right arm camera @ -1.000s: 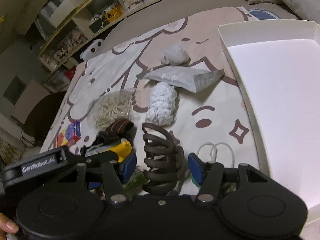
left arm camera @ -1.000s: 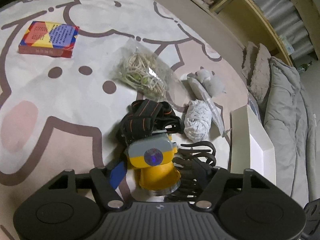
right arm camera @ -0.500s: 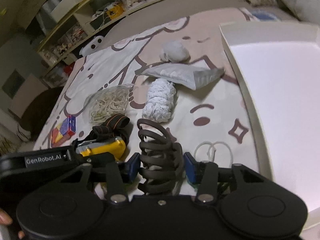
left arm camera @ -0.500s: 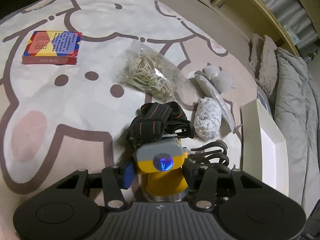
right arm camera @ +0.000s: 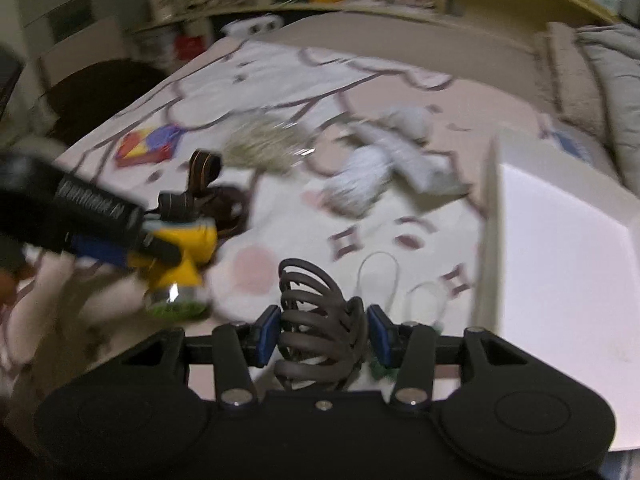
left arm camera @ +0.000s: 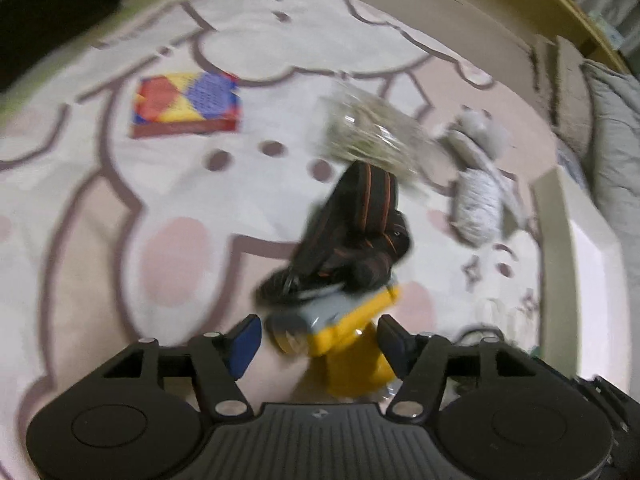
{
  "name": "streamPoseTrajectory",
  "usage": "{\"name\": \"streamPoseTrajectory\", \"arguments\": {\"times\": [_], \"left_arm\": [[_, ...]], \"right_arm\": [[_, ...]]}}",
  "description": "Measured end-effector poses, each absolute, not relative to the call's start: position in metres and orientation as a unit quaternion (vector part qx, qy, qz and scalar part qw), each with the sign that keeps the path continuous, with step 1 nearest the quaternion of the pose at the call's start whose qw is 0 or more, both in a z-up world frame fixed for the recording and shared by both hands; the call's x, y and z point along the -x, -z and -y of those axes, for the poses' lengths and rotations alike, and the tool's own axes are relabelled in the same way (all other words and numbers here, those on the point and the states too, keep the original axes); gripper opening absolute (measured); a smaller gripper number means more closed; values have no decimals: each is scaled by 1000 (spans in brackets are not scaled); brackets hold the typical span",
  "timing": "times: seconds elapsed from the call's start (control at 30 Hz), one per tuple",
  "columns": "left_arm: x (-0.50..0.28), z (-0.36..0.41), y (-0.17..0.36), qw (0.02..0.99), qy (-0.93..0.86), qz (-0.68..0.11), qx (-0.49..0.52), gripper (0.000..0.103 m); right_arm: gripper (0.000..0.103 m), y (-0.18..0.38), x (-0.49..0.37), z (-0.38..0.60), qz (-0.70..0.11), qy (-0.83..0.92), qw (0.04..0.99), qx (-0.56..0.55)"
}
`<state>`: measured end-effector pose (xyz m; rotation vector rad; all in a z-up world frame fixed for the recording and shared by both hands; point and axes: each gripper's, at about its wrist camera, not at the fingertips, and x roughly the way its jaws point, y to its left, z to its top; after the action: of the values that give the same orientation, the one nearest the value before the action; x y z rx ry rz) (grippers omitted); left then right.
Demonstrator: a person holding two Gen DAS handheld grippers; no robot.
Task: Organize objects
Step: 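Grasp the yellow headlamp with the left tool while the right tool approaches the brown claw clip, then lift the headlamp with the left tool while the right tool grasps the brown claw clip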
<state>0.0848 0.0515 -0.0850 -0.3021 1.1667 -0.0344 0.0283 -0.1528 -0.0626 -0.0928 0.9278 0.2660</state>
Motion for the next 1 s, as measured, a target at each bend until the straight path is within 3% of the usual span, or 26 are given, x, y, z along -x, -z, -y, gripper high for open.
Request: {"name": "streamPoseTrajectory", "arguments": {"times": [0.13,0.47,0.7,0.83,1.0], "left_arm": [[-81,-63,85,821,-5,-550,154,73],[-70,-68,73,818,-29,-530,222,71],[-56,-62,78,774,-36,-552,309,66],[-61,-57,82,771,-36,-548,322,58],[-72,-50,94,768,-54,-548,327,55]], "right_arm": [[53,56,-24,145,-435,-179,882,17],[53,52,-25,156,-444,-185,875,-52],[53,45,-26,178,-463,-137,873,-72],[53,45,-22,182,-475,-132,869,-51],[53,50,-19,174,-481,-163,859,-62]]}}
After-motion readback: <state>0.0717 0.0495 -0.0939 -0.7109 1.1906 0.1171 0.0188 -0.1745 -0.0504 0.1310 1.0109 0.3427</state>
